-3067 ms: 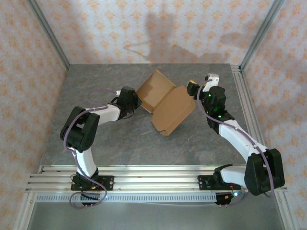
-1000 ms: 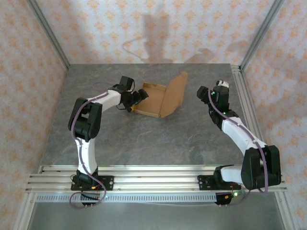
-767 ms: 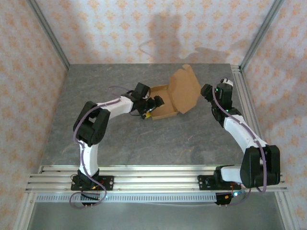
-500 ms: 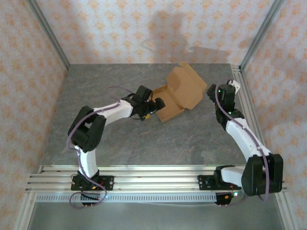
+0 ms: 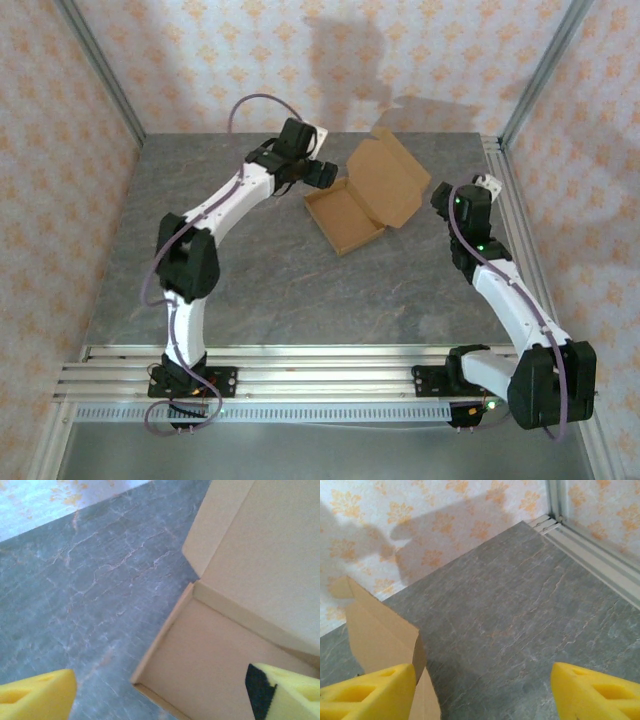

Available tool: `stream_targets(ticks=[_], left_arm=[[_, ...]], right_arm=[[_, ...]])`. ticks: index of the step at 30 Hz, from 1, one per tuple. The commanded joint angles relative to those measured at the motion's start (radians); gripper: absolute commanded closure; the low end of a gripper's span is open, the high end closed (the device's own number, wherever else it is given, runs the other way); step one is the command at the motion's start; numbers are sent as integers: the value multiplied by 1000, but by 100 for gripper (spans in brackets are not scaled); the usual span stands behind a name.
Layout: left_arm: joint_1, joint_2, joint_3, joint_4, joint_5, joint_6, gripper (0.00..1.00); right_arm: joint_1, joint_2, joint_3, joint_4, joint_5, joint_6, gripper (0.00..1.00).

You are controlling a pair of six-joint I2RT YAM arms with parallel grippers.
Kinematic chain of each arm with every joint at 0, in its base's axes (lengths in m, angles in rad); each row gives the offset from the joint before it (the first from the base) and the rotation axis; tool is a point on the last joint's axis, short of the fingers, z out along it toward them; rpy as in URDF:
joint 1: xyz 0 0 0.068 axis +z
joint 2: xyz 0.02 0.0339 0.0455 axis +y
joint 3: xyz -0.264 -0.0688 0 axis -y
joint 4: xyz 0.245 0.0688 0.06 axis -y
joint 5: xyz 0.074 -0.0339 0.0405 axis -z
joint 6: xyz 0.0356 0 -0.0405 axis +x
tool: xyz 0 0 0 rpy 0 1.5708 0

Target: Fold the paper box

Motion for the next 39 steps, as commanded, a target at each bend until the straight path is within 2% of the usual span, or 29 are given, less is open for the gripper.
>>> stream_targets(ticks=[1,7,12,14,20,22,26,28,37,38,39], left_arm=[[7,117,78,-203,3,341,21],[25,263,258,-267,4,510,30],[46,471,590,-472,35,530,40],[53,514,679,-525,60,525,46],[58,497,634,-473,56,532,53],[57,497,635,-486,59,532,57],[51,489,635,-525,70,533,59],[49,486,634,-538,82,531,65],[46,488,640,-561,61,511,72],[45,488,641,-565,52,508,74],[43,488,643,-571,44,506,81]], right_arm=[[6,-13,-16,-4,-35,4,28],[6,1,-31,-4,-76,11,28],[6,16,-33,4,-95,14,29],[6,25,-30,9,-98,16,29],[6,54,-17,23,-126,25,29],[6,55,-17,26,-135,29,29],[6,59,-16,23,-140,33,29],[6,61,-17,25,-143,36,29],[6,62,-9,23,-162,42,29],[6,59,-9,22,-163,41,29],[6,57,-11,21,-163,41,29]])
